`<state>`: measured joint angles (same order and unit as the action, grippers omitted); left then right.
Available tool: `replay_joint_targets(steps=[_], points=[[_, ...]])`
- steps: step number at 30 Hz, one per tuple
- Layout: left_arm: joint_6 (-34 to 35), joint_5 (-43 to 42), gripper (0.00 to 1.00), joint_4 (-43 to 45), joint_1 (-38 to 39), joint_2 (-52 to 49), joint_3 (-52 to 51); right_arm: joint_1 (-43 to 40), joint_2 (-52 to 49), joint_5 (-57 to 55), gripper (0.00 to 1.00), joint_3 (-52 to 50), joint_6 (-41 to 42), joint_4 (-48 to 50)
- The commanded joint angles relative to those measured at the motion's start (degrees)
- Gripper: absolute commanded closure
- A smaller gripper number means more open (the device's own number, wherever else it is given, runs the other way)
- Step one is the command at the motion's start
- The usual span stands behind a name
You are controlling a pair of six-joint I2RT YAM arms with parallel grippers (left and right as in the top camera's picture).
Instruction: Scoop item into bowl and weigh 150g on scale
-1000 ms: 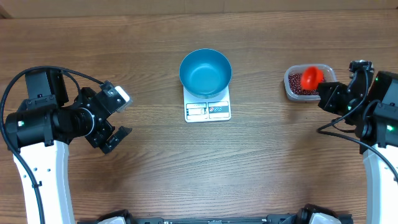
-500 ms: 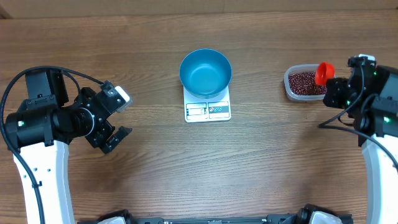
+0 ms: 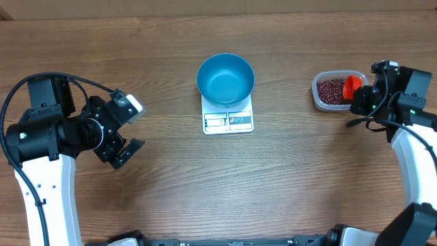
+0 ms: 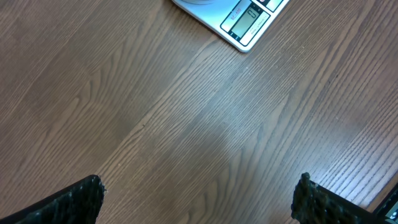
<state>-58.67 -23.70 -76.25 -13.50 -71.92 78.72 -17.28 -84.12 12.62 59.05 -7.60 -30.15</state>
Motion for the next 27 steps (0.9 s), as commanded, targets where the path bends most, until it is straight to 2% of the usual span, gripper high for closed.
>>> replay_joint_targets(steps=[1,27], points=[[-2.0,0.6,0.0,0.0,0.0,-0.1,0.1,-0.4,-1.5,-0.6,0.96,1.0,-0.6,0.3],[-2.0,0.6,0.0,0.0,0.0,-0.1,0.1,-0.4,-2.1,-0.5,0.96,1.0,0.3,-1.2]])
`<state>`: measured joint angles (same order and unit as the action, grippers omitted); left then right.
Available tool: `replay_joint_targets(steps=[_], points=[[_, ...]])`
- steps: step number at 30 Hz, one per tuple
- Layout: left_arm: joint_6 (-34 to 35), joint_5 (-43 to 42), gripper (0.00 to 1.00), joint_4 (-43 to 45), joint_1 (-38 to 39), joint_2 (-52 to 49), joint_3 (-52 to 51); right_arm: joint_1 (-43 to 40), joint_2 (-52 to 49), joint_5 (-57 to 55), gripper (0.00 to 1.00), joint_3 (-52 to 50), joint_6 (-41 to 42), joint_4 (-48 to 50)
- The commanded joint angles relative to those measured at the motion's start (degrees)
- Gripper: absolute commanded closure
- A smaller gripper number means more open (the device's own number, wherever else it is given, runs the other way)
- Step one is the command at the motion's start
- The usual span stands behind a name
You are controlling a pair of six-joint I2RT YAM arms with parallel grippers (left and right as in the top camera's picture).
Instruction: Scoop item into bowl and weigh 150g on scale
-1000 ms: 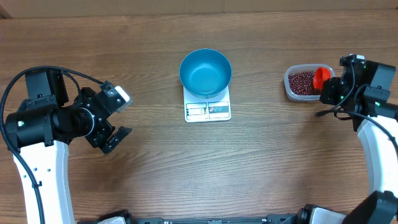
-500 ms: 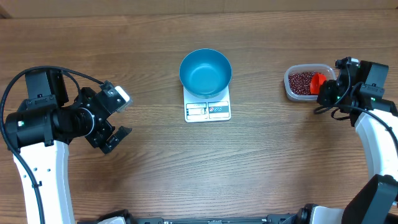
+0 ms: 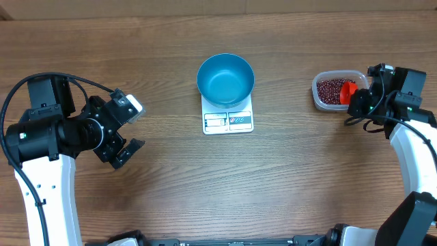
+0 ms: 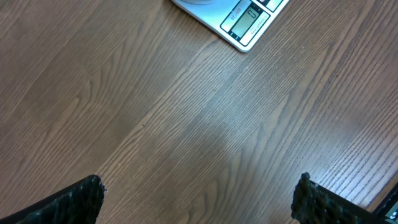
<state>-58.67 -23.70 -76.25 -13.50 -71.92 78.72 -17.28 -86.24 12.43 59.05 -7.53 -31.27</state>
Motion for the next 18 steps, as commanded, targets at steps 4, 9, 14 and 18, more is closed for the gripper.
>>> replay_joint_targets(steps=[4,9,14,18], points=[[-2.0,0.6,0.0,0.0,0.0,-0.1,0.1,-0.4,0.1,-0.3,0.96,1.0,1.7,-0.1],[-2.0,0.6,0.01,0.0,0.0,-0.1,0.1,-0.4,0.1,0.5,0.96,1.0,1.7,-0.1],[-2.0,0.6,0.0,0.0,0.0,-0.1,0.1,-0.4,0.1,0.4,0.96,1.0,1.7,-0.1],[-2.0,0.6,0.0,0.0,0.0,-0.1,0.1,-0.4,0.1,-0.2,0.96,1.0,1.6,-0.1]])
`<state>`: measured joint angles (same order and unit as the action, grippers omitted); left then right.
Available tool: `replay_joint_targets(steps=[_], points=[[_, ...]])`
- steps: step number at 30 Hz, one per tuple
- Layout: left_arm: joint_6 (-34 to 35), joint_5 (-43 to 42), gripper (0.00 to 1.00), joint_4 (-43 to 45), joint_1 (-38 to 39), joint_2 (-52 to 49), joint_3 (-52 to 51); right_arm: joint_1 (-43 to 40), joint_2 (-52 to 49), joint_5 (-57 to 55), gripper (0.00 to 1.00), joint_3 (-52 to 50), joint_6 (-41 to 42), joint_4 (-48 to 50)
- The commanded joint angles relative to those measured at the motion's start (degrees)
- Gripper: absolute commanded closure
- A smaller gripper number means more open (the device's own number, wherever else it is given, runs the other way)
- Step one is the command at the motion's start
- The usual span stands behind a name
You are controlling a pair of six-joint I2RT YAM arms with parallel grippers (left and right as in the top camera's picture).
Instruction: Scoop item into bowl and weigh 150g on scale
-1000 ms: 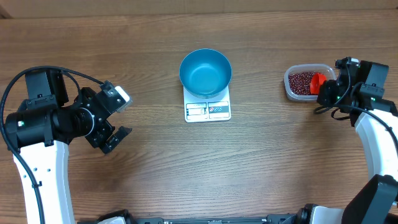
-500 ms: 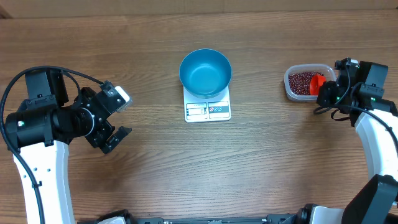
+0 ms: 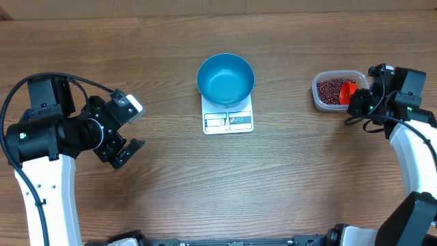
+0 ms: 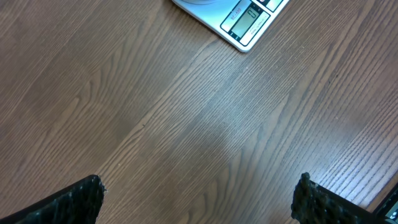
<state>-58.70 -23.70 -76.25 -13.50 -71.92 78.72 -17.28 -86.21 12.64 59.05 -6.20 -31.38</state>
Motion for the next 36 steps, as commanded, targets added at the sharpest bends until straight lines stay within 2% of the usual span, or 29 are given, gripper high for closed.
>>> replay_joint_targets(steps=[1,36], points=[[-2.0,0.6,0.0,0.0,0.0,-0.1,0.1,-0.4,0.0,-1.5,0.96,1.0,0.3,0.0],[-2.0,0.6,0.0,0.0,0.0,-0.1,0.1,-0.4,-3.2,-2.1,0.96,1.0,0.4,0.3]])
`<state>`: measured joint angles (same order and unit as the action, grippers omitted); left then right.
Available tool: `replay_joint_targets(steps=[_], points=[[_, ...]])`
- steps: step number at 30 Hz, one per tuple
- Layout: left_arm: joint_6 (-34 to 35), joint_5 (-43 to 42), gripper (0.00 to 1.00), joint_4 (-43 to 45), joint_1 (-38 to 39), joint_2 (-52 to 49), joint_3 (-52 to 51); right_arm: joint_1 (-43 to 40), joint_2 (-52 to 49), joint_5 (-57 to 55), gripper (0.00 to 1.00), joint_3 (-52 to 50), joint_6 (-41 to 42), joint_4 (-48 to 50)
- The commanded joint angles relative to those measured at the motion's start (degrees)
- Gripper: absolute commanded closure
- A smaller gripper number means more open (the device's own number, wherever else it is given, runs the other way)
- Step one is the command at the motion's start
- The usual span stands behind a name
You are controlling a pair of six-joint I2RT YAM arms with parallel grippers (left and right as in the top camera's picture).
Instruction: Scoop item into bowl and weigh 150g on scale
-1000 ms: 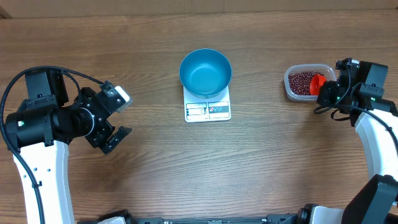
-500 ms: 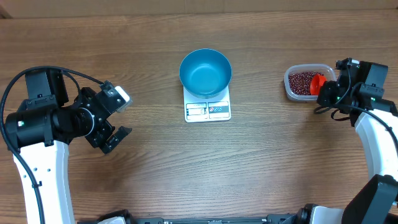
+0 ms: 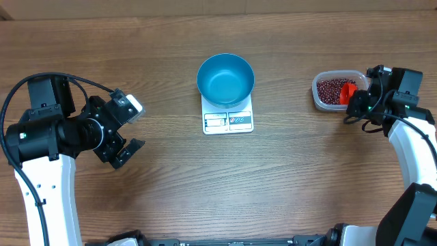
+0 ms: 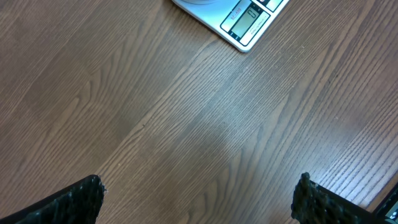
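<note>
An empty blue bowl point(image 3: 226, 79) sits on a small white scale point(image 3: 228, 121) at the table's middle; the scale's display corner point(image 4: 244, 20) shows in the left wrist view. At the right a clear tub of red beans point(image 3: 332, 90) holds an orange scoop point(image 3: 349, 91). My right gripper point(image 3: 360, 101) is at the tub's right edge, shut on the scoop, whose bowl lies in the beans. My left gripper point(image 3: 130, 128) hangs open over bare wood far left of the scale, its fingertips point(image 4: 84, 194) wide apart with nothing between them.
The wooden table point(image 3: 218, 178) carries only the scale with its bowl and the bean tub. The tub stands near the right edge, about an arm's width from the scale. My left arm body point(image 3: 48, 130) occupies the left side.
The right gripper and scoop have barely shifted, the scoop sitting slightly lower in the beans. The left arm has not moved.
The orange scoop was first held at the tub's right rim, raised over the beans. Then it sat lower and further in, among the beans, and it has stayed there since. The left gripper stayed open and still throughout; the bowl remains empty.
</note>
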<state>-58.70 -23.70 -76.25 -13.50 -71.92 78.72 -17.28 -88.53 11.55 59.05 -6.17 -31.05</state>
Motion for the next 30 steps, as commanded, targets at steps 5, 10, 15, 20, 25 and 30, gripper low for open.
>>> replay_joint_targets(steps=[5,10,15,20,25,30], points=[[-2.0,0.6,0.01,0.0,0.0,-0.1,0.1,-0.4,-1.0,-1.0,0.96,1.0,0.3,-0.1],[-2.0,0.6,0.0,0.0,0.0,-0.1,0.1,-0.4,-1.0,-1.0,0.96,1.0,0.3,-0.1],[-2.0,0.6,0.0,0.0,0.0,-0.1,0.1,-0.4,-1.0,-1.3,0.96,1.0,0.1,-0.1],[-2.0,0.6,0.0,0.0,0.0,-0.1,0.1,-0.4,-1.0,-3.5,0.96,1.0,0.1,-0.1],[-2.0,0.6,0.0,0.0,0.0,-0.1,0.1,-0.4,-1.0,-4.6,0.96,1.0,-2.1,0.2],[-2.0,0.6,0.0,0.0,0.0,-0.1,0.1,-0.4,-0.9,-4.5,0.96,1.1,-2.1,0.3]])
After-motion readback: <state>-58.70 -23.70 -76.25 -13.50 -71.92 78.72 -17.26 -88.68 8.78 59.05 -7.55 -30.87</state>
